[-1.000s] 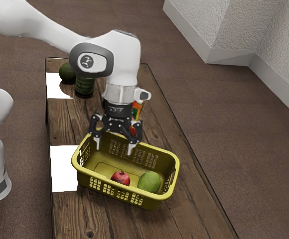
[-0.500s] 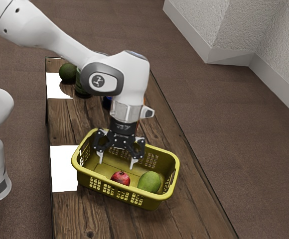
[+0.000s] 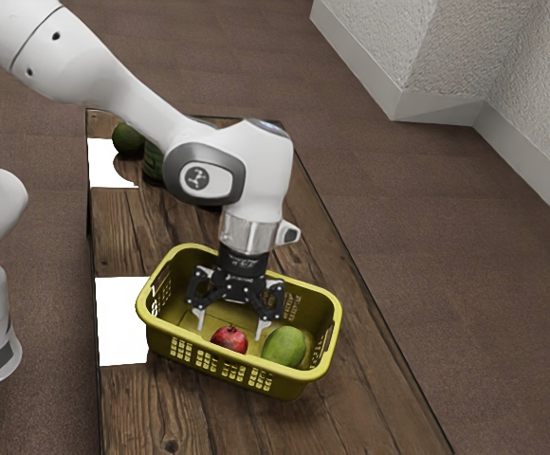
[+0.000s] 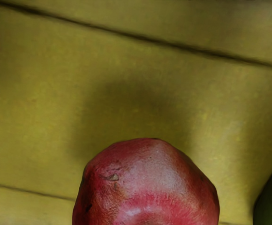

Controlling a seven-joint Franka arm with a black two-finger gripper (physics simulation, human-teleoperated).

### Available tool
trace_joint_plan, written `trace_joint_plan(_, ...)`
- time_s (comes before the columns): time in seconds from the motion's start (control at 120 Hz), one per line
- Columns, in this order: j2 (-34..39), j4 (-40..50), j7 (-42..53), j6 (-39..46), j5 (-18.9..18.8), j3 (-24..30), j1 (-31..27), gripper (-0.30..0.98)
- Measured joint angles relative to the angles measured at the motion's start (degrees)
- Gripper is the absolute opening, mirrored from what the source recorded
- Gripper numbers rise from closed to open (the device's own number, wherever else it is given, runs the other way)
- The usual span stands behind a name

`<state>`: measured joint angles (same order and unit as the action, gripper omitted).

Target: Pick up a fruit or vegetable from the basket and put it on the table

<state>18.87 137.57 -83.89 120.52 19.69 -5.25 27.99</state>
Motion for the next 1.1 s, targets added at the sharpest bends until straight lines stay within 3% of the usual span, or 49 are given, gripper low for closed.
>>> trace_joint_plan(0.708, -3.5, 0.2, -1.1, 2.2, 1.5, 0.1, 0.2, 0.68)
trace_joint_plan(0.892, -3.7, 0.3, -1.2, 2.2, 2.2, -0.1, 0.0, 0.4)
trace_joint_plan(1.1, -0.9, 0.0, -1.5, 2.0, 1.4, -0.3, -0.3, 0.24)
